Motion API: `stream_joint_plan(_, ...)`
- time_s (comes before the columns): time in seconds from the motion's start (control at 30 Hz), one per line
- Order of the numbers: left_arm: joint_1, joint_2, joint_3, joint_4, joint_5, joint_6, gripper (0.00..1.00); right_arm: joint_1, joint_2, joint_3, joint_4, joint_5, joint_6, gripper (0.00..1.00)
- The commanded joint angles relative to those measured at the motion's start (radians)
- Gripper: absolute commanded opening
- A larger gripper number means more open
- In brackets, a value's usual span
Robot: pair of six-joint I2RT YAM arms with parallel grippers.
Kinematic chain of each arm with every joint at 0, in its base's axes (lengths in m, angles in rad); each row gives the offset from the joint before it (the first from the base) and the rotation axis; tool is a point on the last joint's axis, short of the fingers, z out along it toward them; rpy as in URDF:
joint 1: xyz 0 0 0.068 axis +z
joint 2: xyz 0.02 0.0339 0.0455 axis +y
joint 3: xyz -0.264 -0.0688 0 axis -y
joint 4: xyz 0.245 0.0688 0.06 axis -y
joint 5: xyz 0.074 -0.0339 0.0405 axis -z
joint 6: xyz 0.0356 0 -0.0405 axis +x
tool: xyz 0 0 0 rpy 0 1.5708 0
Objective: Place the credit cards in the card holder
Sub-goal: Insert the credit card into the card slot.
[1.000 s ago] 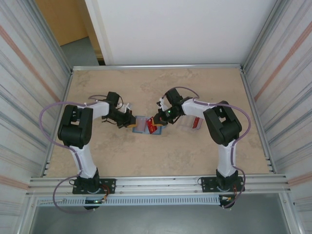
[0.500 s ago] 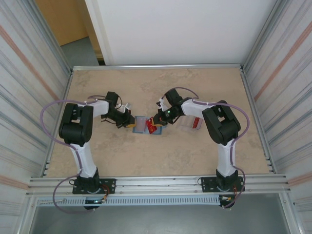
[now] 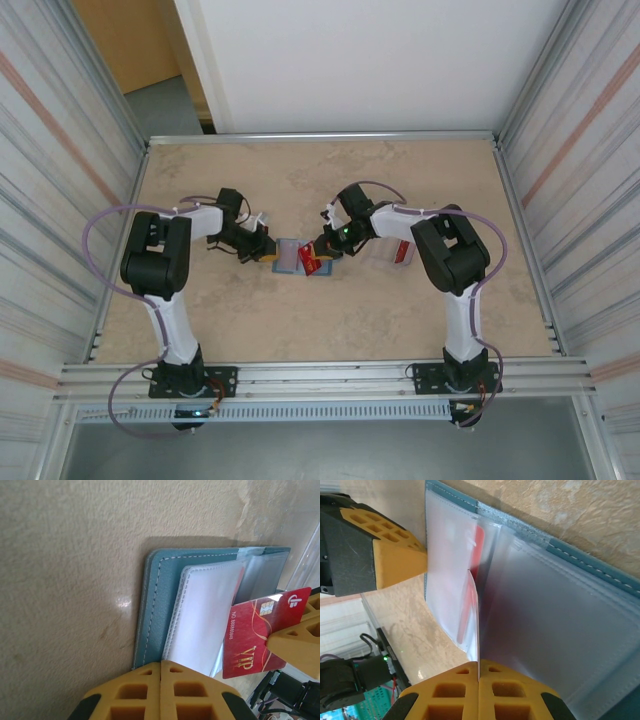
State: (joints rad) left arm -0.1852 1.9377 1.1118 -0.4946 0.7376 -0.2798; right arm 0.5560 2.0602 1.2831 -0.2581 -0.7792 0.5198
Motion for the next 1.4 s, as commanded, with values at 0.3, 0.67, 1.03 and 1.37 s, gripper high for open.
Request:
stream_joint_plan(0.3,-0.013,0.025,-0.006,-0.019,-0.011,0.023,0.00,-0.005,0.034,-0.010,0.044,0.024,0.051,0.00)
stream_joint_plan(0.67,-0.018,0.009,-0.012,-0.016,-0.010,0.020,0.00,0.025,0.037,-0.076,0.205,0.107,0.174,0.00)
stream_joint_plan(1.03,-0.027,0.007,-0.017,-0.009,-0.006,0.013,0.00,0.050,0.035,-0.096,0.215,0.190,0.205,0.00)
stream_joint_plan(1.37,-0.040,0.001,-0.026,-0.002,-0.013,0.013,0.00,0.060,0.013,-0.127,0.246,0.232,0.260,0.00)
